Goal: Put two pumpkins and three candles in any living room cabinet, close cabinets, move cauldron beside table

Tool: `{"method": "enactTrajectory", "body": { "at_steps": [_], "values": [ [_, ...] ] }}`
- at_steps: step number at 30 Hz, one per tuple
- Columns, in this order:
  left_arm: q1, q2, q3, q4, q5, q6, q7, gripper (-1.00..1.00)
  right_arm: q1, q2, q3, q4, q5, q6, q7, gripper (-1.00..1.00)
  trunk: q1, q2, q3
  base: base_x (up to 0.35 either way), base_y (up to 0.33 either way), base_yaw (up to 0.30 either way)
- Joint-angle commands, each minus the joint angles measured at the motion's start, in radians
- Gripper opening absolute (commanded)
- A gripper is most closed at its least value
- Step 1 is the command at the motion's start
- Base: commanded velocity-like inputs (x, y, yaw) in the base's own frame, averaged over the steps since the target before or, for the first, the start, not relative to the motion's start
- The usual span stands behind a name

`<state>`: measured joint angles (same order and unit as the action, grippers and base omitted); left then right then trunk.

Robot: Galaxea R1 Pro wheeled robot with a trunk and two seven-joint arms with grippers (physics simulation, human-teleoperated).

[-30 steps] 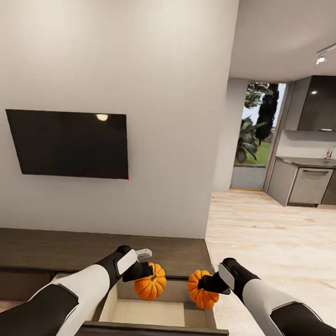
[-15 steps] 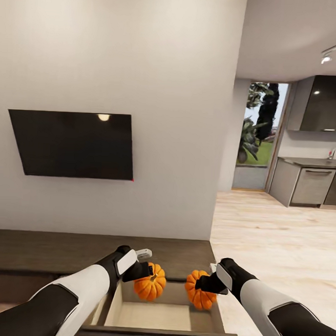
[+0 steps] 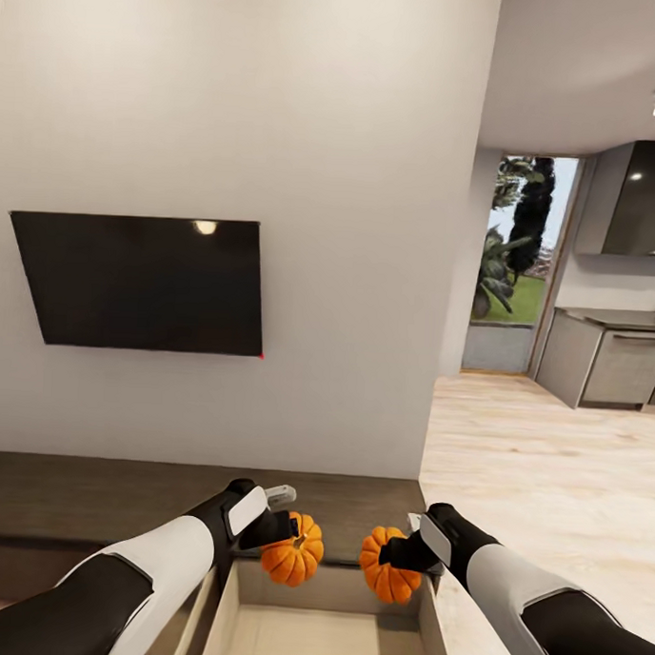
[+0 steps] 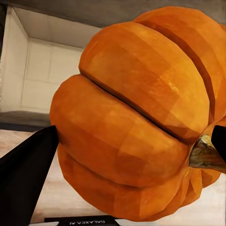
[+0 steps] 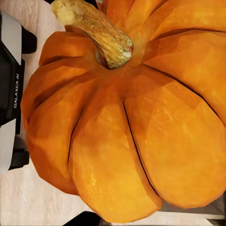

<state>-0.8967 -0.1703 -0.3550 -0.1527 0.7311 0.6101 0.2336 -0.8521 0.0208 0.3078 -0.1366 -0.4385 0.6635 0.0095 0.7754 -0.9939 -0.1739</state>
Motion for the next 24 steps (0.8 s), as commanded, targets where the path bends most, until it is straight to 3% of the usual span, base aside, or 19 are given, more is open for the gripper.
{"method": "enactTrajectory", "body": {
  "at_steps": [1,24],
  "values": [
    [-0.001,0.0,-0.005,-0.002,0.01,0.003,0.009,-1.0,-0.001,0.0,0.007,-0.001,-0.007,0.004,0.001,-1.0,0.0,-0.001,-0.003,0.127,-0.042,0.15],
    [-0.001,-0.001,-0.005,-0.002,0.01,0.008,0.005,-1.0,-0.001,0.001,0.004,-0.001,-0.007,-0.007,0.0,-1.0,0.0,-0.001,-0.024,0.009,-0.003,0.052]
  ]
}}
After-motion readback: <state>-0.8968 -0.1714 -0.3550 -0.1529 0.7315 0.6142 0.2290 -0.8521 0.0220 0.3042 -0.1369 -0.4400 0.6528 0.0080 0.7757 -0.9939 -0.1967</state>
